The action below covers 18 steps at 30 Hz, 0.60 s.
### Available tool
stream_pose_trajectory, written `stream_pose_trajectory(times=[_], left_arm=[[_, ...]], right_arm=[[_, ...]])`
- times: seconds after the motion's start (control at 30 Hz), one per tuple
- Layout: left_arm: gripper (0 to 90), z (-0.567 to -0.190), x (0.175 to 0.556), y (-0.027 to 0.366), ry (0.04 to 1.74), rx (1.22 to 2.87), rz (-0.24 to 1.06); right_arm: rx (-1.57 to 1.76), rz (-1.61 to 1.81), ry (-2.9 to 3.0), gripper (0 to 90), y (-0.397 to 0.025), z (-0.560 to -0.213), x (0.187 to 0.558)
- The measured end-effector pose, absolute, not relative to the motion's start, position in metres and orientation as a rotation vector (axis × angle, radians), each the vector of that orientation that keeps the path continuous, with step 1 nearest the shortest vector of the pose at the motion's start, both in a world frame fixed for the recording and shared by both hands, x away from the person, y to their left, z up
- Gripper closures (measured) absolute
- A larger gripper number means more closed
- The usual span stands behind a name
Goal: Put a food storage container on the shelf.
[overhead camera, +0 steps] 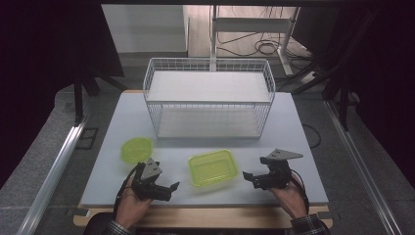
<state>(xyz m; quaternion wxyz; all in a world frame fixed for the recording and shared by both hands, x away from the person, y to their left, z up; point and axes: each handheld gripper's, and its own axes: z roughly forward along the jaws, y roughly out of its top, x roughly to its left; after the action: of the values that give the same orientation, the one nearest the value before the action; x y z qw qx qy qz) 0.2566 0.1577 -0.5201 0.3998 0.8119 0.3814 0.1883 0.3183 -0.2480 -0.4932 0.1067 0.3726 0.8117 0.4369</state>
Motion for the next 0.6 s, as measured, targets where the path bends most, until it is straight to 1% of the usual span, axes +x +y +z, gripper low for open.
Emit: stream_pose_trajectory(times=[0.13, 0.27, 0.3, 0.37, 0.4, 0.43, 0.5, 0.6], left_arm=[[1.3, -0.522, 0.257, 0.155, 0.948, 2.095, 0.504], [1.3, -0.523, 0.257, 0.155, 0.945, 2.109, 0.52], [1.3, -0.523, 0.257, 0.155, 0.943, 2.114, 0.525], [1.3, -0.523, 0.257, 0.155, 0.943, 2.118, 0.531], [1.4, -0.523, 0.257, 0.155, 0.943, 2.118, 0.531], [1.4, -0.523, 0.257, 0.155, 0.944, 2.118, 0.538], [1.4, -0.523, 0.257, 0.154, 0.944, 2.119, 0.541], [1.4, -0.523, 0.256, 0.154, 0.945, 2.115, 0.539]], right_arm=[[1.141, 1.312, 2.411, 2.7, -0.242, -0.492, 0.323], [1.178, 1.345, 2.438, 3.3, -0.239, -0.49, 0.329], [1.219, 1.356, 2.455, 7.9, -0.236, -0.489, 0.334], [1.246, 1.369, 2.477, 13.1, -0.235, -0.489, 0.34], [1.246, 1.369, 2.477, 13.1, -0.235, -0.489, 0.34], [1.279, 1.391, 2.495, 19.1, -0.232, -0.489, 0.346], [1.315, 1.394, 2.517, 25.5, -0.229, -0.49, 0.352], [1.352, 1.394, 2.555, 32.5, -0.221, -0.493, 0.36]])
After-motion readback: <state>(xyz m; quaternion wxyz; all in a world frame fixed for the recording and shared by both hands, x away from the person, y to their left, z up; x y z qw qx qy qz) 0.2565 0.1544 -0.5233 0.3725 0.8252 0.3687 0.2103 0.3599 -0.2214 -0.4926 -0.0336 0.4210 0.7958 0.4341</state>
